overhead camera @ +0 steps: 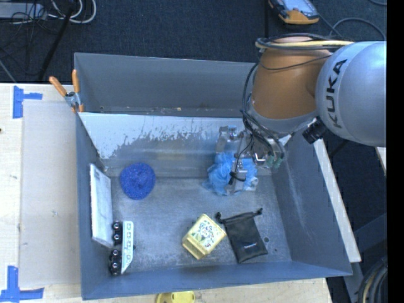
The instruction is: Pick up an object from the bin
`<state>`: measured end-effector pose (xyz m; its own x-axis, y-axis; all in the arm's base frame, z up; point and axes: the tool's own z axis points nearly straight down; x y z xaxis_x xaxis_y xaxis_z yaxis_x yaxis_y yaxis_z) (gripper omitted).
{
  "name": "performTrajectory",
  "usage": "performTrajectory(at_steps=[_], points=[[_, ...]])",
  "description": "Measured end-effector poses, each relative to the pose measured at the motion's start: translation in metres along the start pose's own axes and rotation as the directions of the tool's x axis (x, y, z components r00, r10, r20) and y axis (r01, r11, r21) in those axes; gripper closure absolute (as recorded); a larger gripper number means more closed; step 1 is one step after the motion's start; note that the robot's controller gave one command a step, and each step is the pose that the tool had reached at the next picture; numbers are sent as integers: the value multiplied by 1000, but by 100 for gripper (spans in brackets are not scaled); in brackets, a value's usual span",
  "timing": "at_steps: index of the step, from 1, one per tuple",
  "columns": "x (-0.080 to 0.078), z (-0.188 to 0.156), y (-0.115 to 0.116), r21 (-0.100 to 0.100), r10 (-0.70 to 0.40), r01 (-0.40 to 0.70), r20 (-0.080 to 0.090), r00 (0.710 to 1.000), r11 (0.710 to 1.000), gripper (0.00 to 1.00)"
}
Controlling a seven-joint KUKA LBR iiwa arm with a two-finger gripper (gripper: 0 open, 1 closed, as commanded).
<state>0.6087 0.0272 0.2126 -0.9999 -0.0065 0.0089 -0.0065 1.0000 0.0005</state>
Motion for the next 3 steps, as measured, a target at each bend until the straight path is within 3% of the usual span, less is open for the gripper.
performTrajectory(at_steps=[1, 2, 3], points=[[-1, -5, 0, 0, 1, -1, 8, 1000, 1000, 0], [13, 63, -35, 1, -93, 93, 10, 996, 996, 0], [33, 60, -76, -2, -11, 11, 3, 1000, 1000, 0]])
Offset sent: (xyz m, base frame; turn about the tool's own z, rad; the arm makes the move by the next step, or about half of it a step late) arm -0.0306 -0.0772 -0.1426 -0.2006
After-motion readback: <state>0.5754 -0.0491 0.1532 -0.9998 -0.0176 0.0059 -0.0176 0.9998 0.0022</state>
